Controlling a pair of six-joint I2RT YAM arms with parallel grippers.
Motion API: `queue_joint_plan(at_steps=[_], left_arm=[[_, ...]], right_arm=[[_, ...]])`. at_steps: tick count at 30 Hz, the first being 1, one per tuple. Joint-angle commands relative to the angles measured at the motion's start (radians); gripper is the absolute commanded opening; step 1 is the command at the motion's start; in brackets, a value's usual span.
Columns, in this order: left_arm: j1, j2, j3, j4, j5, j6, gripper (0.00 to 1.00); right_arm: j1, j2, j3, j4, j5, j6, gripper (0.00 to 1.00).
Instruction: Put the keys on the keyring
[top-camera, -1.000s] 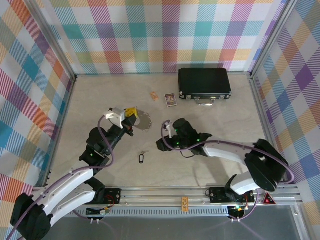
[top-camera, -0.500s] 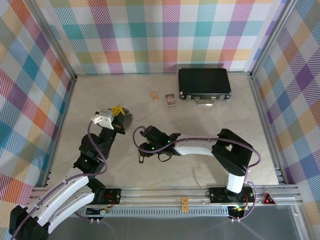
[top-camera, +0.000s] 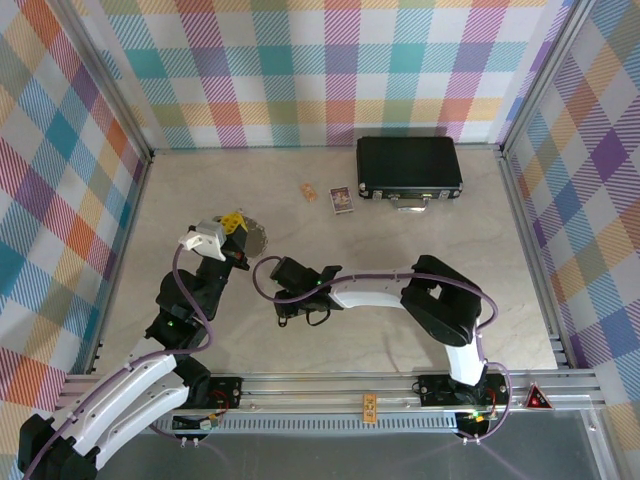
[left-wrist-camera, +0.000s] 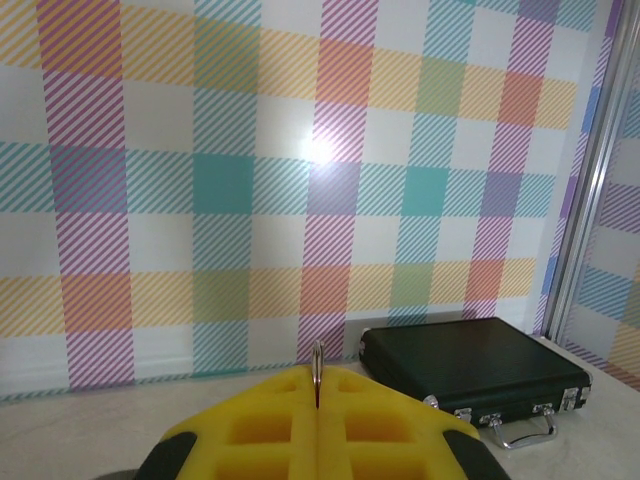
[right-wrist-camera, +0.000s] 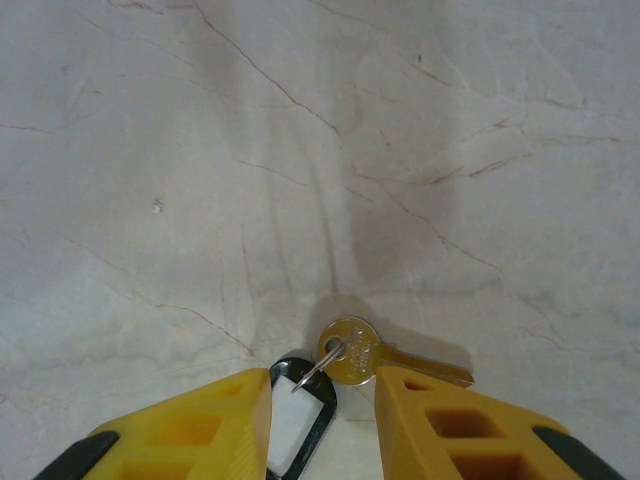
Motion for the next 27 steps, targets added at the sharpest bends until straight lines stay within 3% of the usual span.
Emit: queue_joint_plan(at_steps=[1, 6, 13, 21, 27], left_arm=[[0.008, -0.015, -0.003, 0.042, 0.006, 0.006, 0.00], [0.008, -0.014, -0.003, 0.043, 0.017, 0.006, 0.00], [0.008, -0.009, -0.003, 0.044, 0.028, 0.003, 0.00], [0.008, 0.016, 0.010, 0.036, 0.077, -0.007, 0.00], [0.008, 0.068, 0.032, 0.030, 0.155, -0.029, 0.00]], right_arm=[[0.008, 0.022, 0.034, -0.022, 0.003, 0.025, 0.33], [0.008, 0.031, 0.043, -0.024, 0.011, 0.024, 0.25], [0.007, -0.005, 0.013, -0.023, 0.048, 0.024, 0.03], [-0.012, -0.128, -0.067, -0.059, 0.141, -0.015, 0.00], [-0.115, -0.288, -0.179, -0.110, 0.178, -0.091, 0.00]])
